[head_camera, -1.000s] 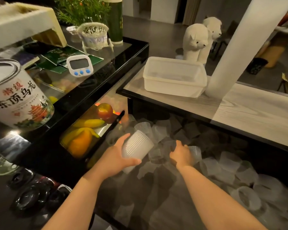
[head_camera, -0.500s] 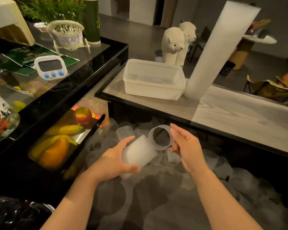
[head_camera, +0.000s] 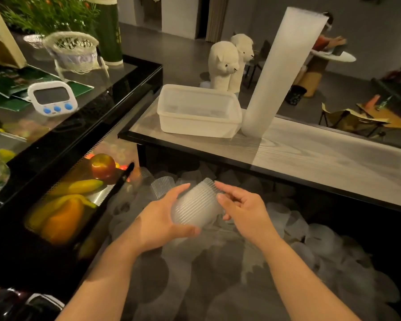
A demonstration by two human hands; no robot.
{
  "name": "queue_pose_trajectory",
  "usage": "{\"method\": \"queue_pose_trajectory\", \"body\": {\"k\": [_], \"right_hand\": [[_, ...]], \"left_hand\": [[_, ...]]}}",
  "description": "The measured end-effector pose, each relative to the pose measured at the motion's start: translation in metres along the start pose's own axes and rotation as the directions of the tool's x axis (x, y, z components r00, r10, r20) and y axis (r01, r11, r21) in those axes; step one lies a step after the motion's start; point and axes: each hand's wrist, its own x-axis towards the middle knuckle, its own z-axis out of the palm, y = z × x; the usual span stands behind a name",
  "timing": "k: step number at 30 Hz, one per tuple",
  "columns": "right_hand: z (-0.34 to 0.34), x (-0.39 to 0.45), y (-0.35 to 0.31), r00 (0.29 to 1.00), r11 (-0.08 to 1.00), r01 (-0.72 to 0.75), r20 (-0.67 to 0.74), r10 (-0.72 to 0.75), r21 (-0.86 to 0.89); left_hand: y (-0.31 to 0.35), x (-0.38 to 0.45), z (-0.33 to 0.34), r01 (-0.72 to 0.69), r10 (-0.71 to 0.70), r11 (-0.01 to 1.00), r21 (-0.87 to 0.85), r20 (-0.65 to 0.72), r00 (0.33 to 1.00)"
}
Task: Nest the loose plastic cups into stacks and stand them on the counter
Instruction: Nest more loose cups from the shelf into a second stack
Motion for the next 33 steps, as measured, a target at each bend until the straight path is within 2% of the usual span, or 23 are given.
{"method": "queue_pose_trajectory", "body": {"k": [7,9,12,14,16,18,22,27,30,33], "right_hand": [[0.007,-0.004,0.014,0.991,0.996,-0.088,0.095,0.09,-0.026],[0.002,0.006,0.031,0.986,0.986,-0.167,-0.024,0.167,0.003],[-0.015,0.035,0.08,0.913,0.925,-0.351,-0.272,0.303,-0.145],[-0.028,0.055,0.116,0.843,0.837,-0.506,-0.326,0.428,-0.209],[-0.035,0.072,0.146,0.808,0.755,-0.582,-0.316,0.497,-0.301],[-0.029,0.072,0.137,0.829,0.708,-0.559,-0.294,0.475,-0.432],[-0.02,0.077,0.127,0.902,0.543,-0.377,-0.164,0.4,-0.75],[-0.023,0.087,0.13,0.939,0.367,-0.139,-0.005,0.343,-0.92],[-0.03,0.09,0.129,0.949,0.369,-0.089,0.034,0.313,-0.925],[-0.041,0.088,0.127,0.948,0.502,-0.158,0.012,0.318,-0.85]], "left_hand": [[-0.007,-0.004,0.005,0.101,-0.101,0.995,0.017,0.018,0.995],[-0.01,-0.005,0.006,0.119,-0.118,0.993,-0.01,0.021,0.993],[-0.013,-0.007,0.005,0.147,-0.147,0.989,-0.02,0.012,0.989],[-0.013,-0.007,0.004,0.161,-0.161,0.986,-0.03,0.005,0.987],[-0.011,-0.007,0.003,0.162,-0.162,0.987,-0.023,-0.001,0.987],[-0.01,-0.007,0.002,0.169,-0.169,0.985,-0.013,-0.002,0.986],[-0.016,-0.005,-0.002,0.196,-0.196,0.98,-0.024,-0.005,0.981],[-0.021,-0.001,0.0,0.217,-0.217,0.976,-0.022,-0.009,0.976],[-0.021,0.004,0.004,0.225,-0.225,0.974,-0.013,0.007,0.974],[-0.017,0.01,0.008,0.205,-0.205,0.979,0.005,0.04,0.978]]}}
